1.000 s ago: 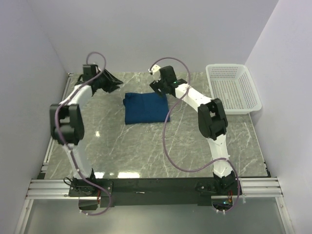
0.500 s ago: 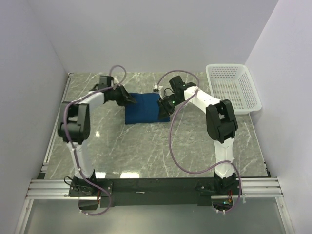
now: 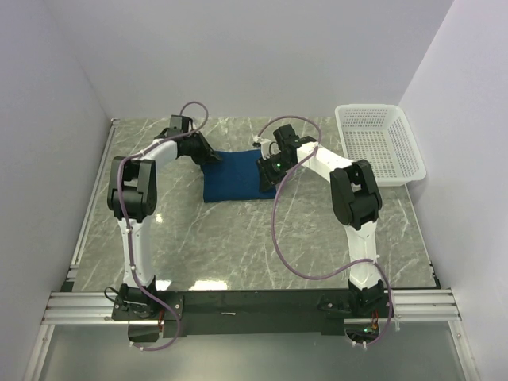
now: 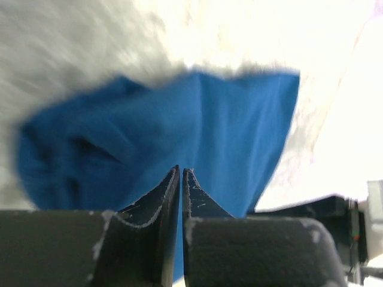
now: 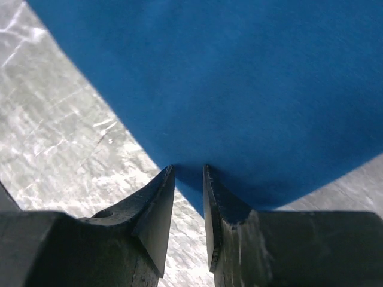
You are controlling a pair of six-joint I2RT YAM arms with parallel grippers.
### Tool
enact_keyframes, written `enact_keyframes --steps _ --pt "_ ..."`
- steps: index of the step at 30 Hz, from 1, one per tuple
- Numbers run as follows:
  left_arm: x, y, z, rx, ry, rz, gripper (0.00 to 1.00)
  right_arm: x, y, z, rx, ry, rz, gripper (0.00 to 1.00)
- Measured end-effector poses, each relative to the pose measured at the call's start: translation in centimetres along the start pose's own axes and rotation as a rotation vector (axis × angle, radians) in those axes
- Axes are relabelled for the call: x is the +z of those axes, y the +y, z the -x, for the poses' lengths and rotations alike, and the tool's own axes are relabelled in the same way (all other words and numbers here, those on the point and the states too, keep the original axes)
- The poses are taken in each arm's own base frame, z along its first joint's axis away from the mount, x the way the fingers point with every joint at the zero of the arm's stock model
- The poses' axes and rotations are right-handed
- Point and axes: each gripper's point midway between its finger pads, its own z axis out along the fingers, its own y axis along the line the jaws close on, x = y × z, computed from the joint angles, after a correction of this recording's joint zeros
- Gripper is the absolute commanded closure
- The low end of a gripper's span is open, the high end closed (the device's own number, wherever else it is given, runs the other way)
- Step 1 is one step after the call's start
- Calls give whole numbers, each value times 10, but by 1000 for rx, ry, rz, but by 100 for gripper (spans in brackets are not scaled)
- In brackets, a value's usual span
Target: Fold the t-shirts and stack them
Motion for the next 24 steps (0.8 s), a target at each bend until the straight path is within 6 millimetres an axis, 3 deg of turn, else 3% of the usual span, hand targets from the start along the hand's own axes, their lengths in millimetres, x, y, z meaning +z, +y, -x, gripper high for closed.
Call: enact_keyframes --steps 10,14,17,24 --pt "-18 53 69 -90 -181 184 88 0 -10 0 38 2 -66 67" --pt "-26 66 84 -94 -230 228 86 -1 -13 1 40 1 -83 67" --pt "-30 62 90 -75 -257 207 85 -1 -15 1 40 1 -92 67" --pt "-35 28 78 -39 -212 66 82 -2 -15 4 36 -3 -97 66"
